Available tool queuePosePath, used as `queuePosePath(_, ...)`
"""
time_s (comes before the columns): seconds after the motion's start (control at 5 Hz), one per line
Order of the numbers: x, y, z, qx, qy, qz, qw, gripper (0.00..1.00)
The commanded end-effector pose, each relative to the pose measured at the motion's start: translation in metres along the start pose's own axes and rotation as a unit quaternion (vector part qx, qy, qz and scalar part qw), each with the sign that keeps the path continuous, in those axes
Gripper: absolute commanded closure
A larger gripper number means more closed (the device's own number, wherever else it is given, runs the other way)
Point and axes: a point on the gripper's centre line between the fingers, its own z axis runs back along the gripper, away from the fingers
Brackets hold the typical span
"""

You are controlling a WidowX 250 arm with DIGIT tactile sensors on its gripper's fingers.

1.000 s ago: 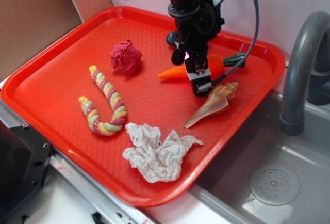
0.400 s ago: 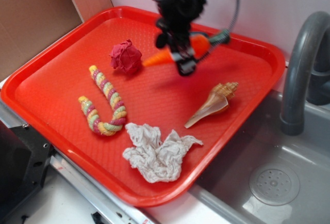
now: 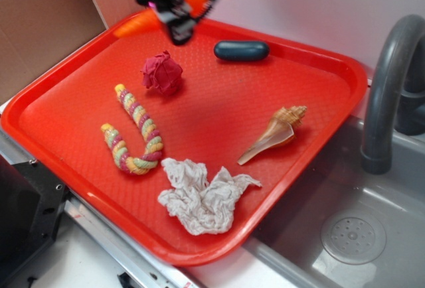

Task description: Grab the carrot.

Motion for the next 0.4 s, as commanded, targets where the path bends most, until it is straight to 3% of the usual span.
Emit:
queuePosePath(0.0,-0.023,0.01,0.068,0.0,-0.06,0.053,0.997,1.0)
queuePosePath(0.2,-0.034,0.01,0.078,0.011,-0.078,0.089,0.993,1.0)
